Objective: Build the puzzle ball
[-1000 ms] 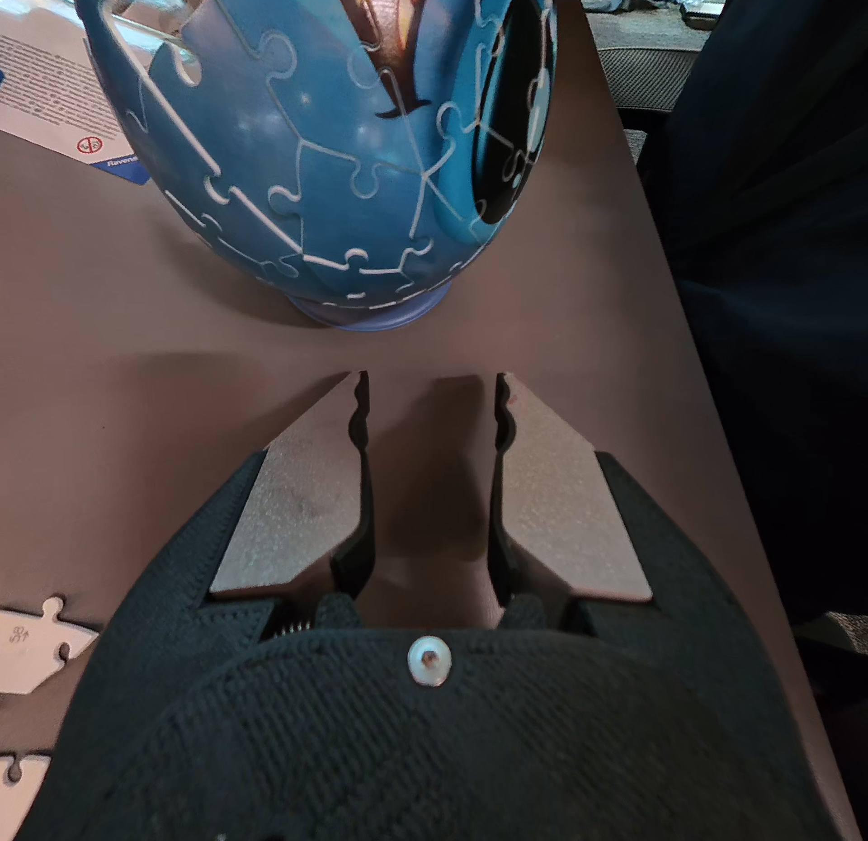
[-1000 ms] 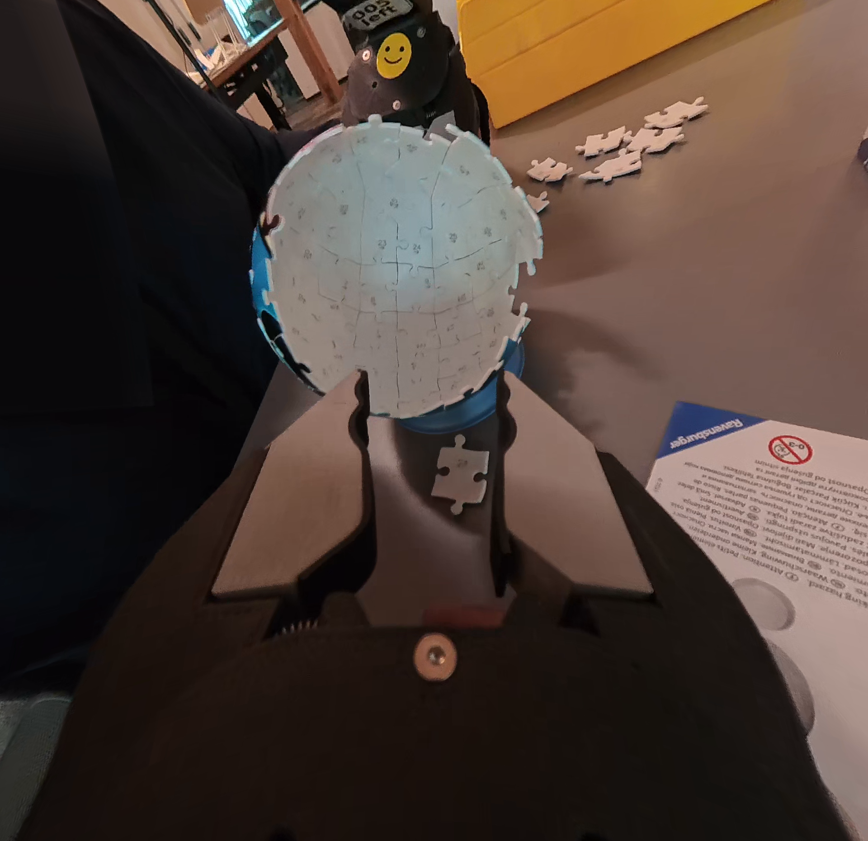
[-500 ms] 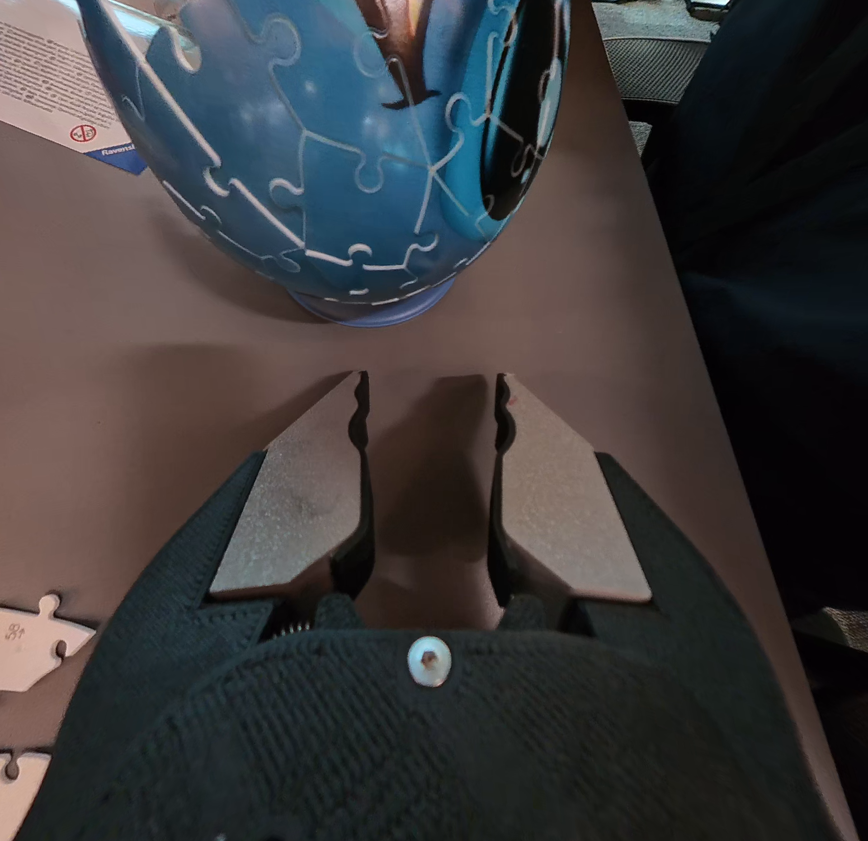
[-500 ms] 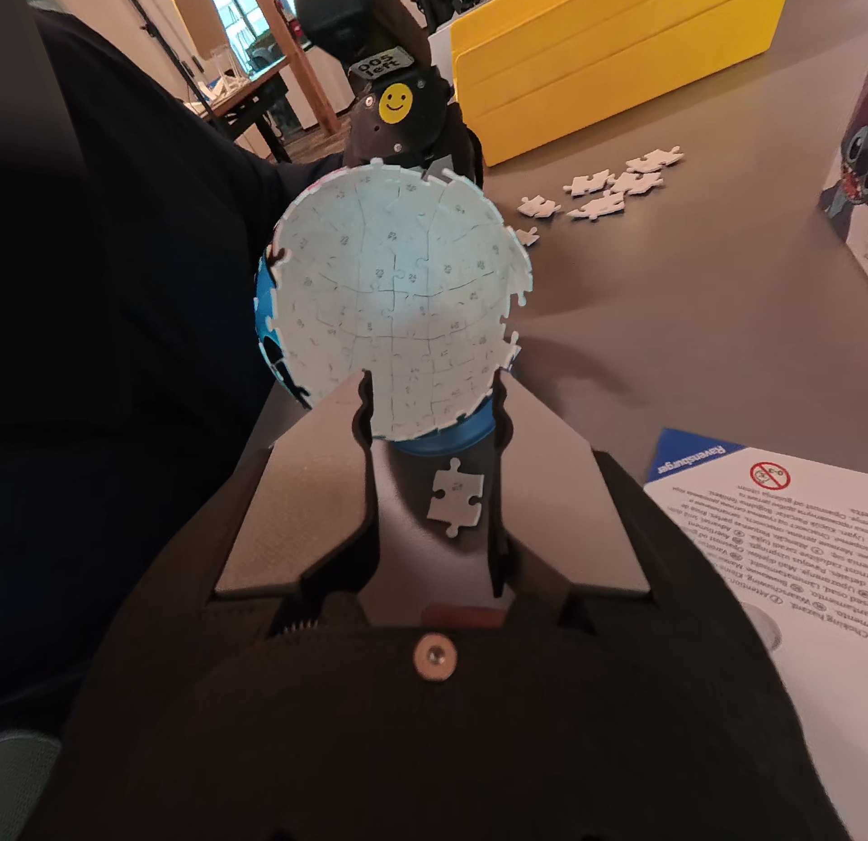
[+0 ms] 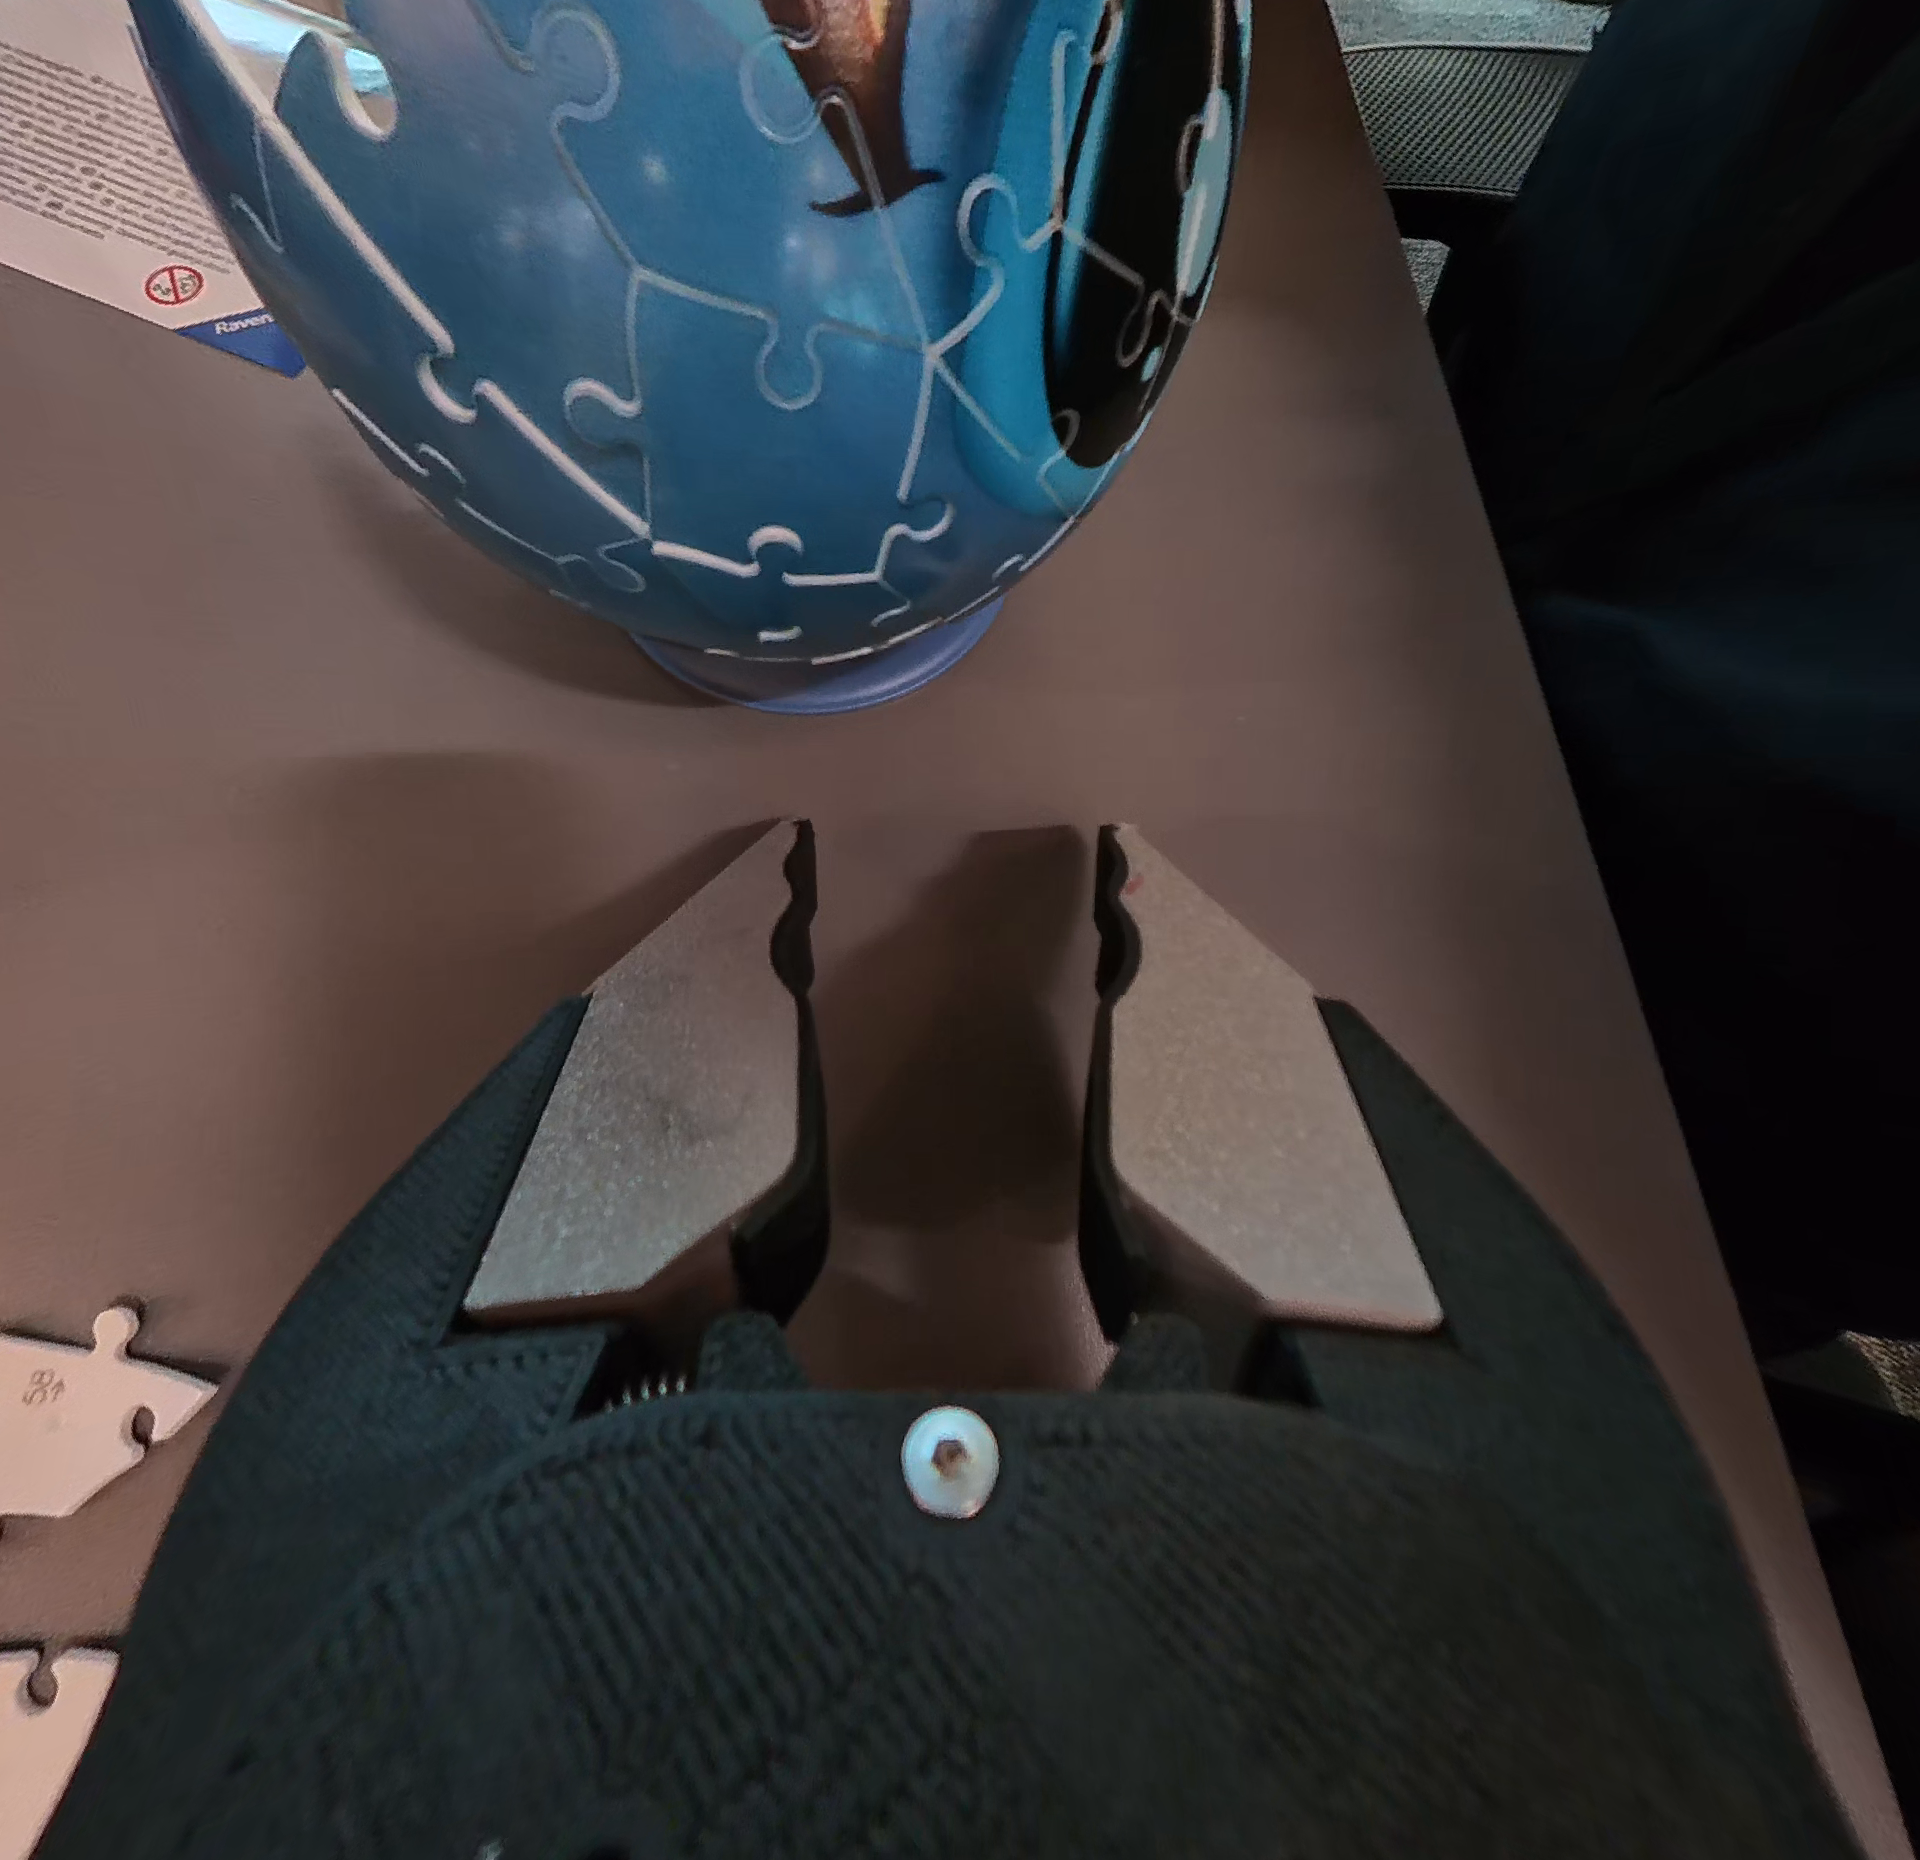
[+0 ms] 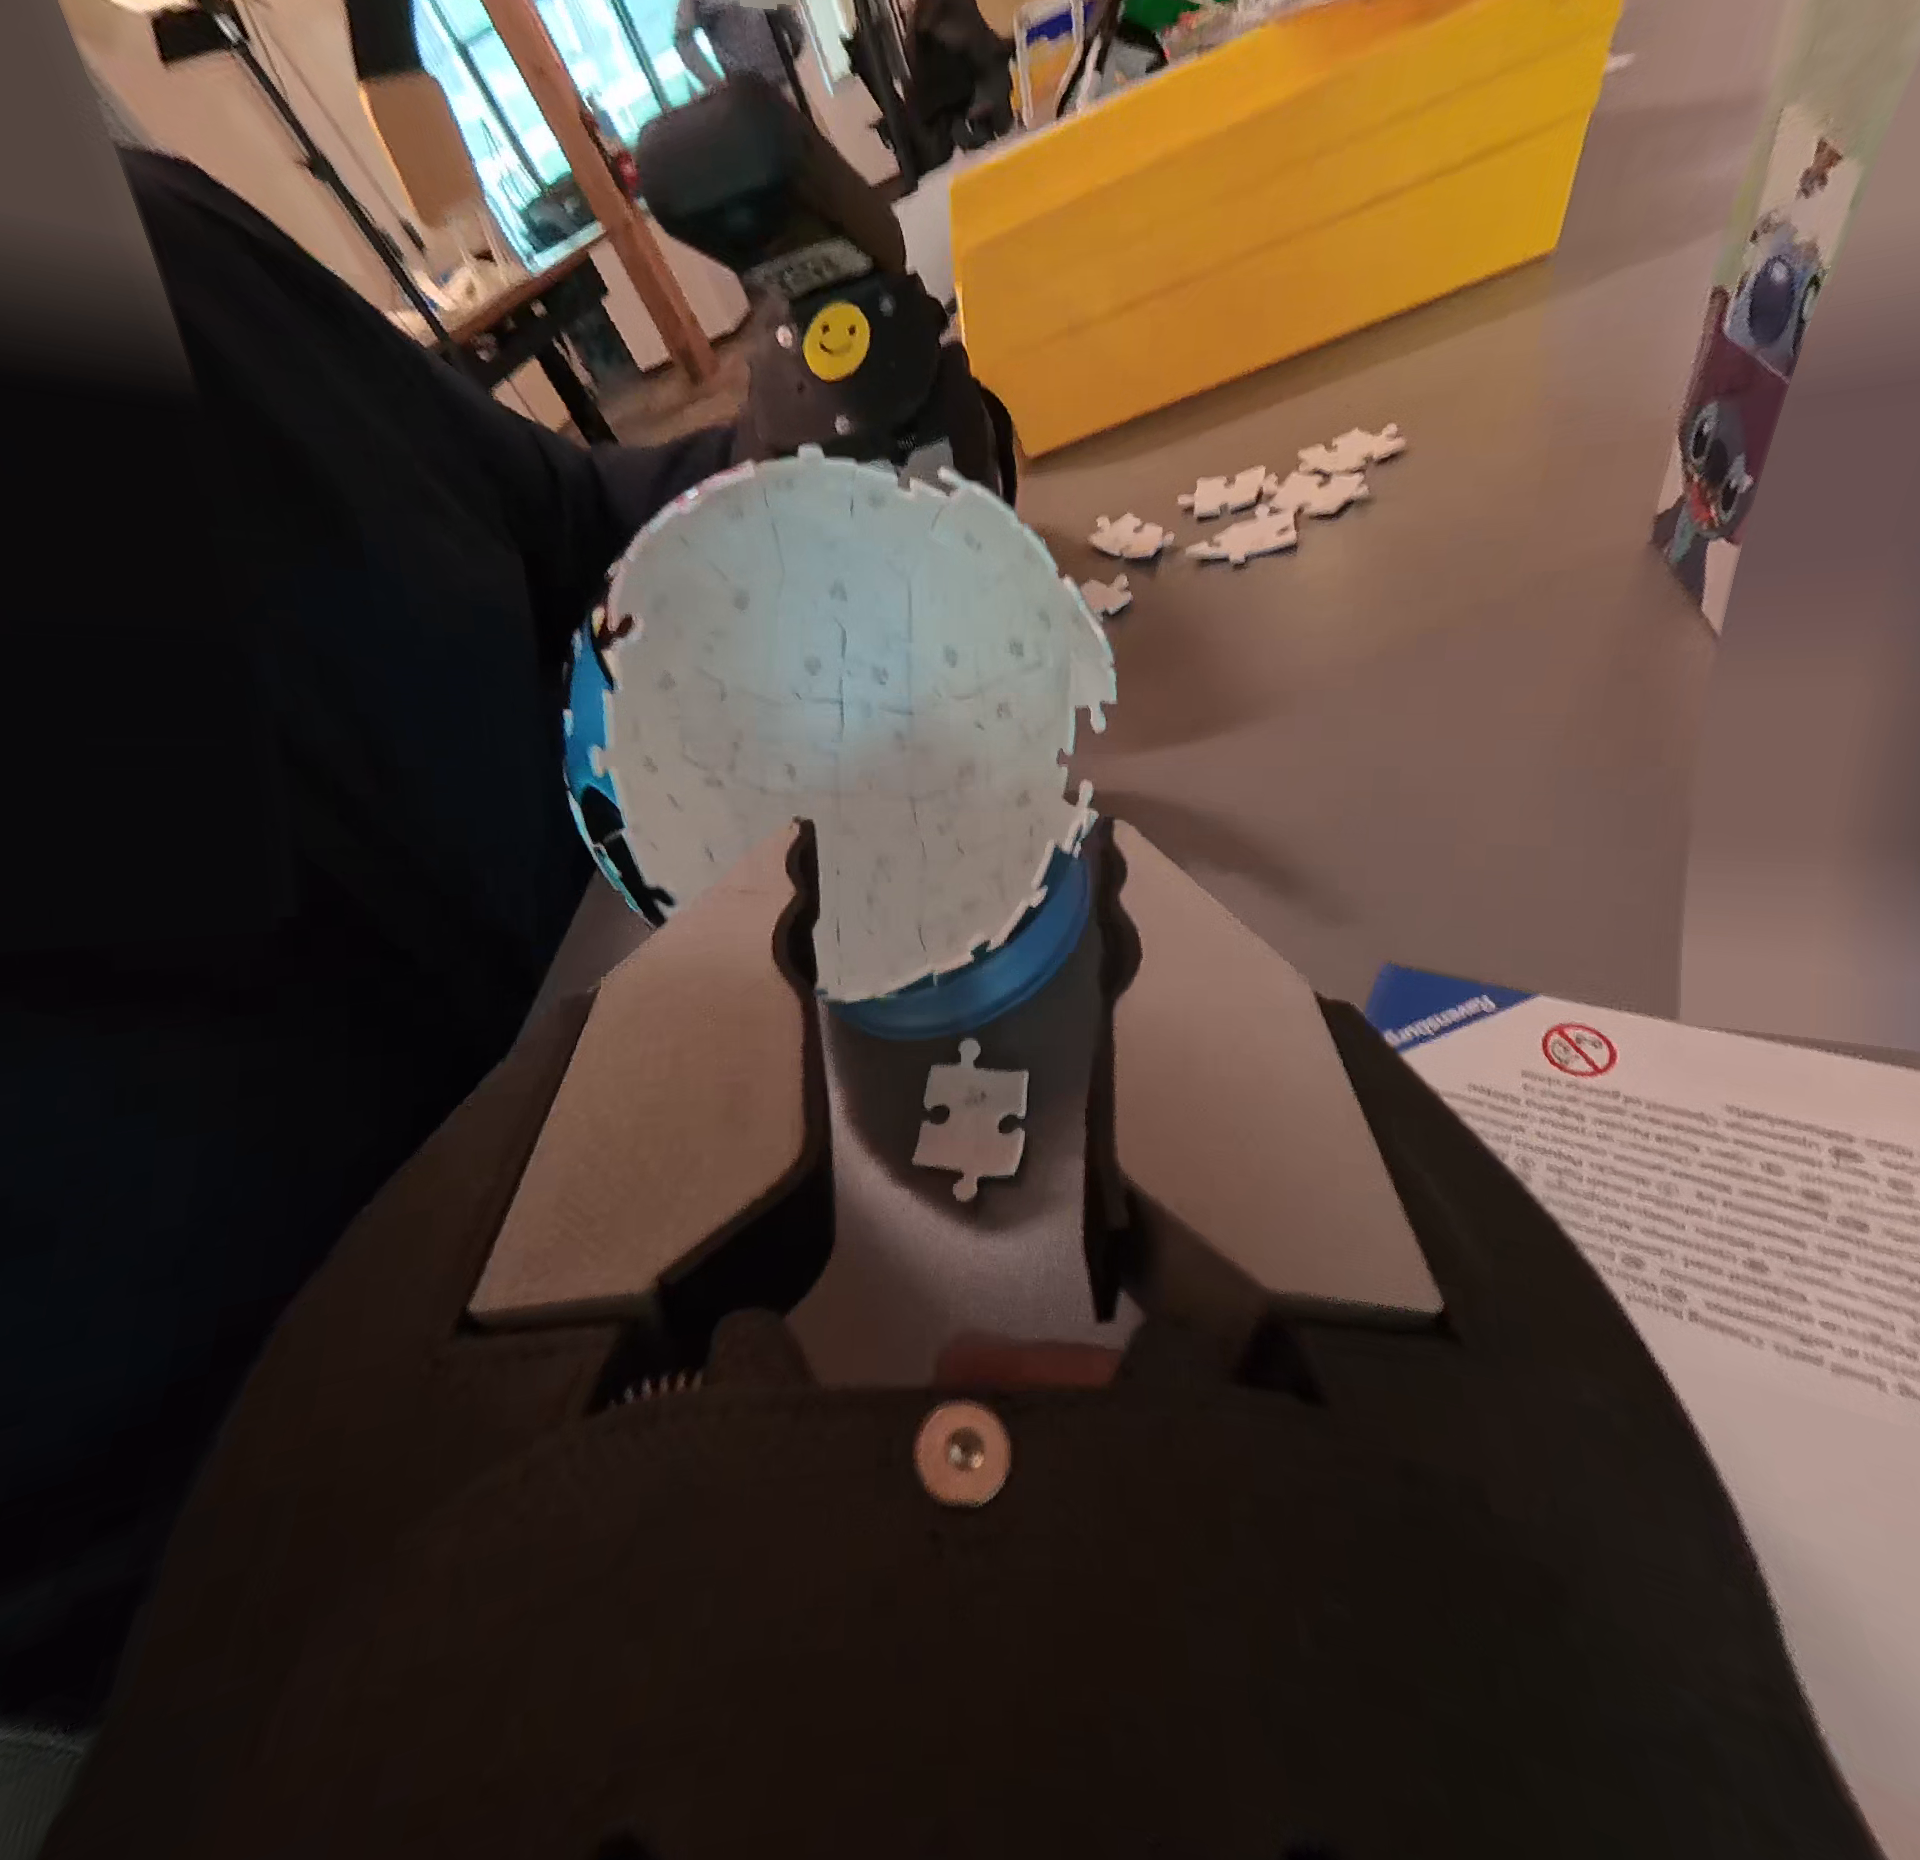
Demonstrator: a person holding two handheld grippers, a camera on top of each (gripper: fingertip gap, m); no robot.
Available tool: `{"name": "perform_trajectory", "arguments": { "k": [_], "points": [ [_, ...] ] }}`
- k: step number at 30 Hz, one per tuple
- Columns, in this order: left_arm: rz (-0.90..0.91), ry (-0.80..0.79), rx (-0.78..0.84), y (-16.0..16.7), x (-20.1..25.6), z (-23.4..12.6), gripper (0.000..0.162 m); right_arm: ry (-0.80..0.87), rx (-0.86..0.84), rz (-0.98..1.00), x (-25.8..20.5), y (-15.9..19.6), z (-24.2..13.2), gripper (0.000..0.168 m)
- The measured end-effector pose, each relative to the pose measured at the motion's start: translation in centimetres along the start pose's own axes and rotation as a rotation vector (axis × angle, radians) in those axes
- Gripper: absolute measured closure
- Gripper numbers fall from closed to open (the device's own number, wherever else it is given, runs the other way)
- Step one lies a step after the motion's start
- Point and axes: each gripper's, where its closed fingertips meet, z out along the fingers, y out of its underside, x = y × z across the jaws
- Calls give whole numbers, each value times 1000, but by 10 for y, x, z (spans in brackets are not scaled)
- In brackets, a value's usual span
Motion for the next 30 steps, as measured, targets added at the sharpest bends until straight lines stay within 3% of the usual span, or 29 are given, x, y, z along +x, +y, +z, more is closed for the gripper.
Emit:
{"name": "perform_trajectory", "arguments": {
  "k": [18,30],
  "points": [
    [1,12,-7,1,1,1,110,-162,-151,-2,-1,15,27,111],
    [-2,13,-18,4,1,0,110,-180,-188,8,-6,25,15,112]
  ]
}}
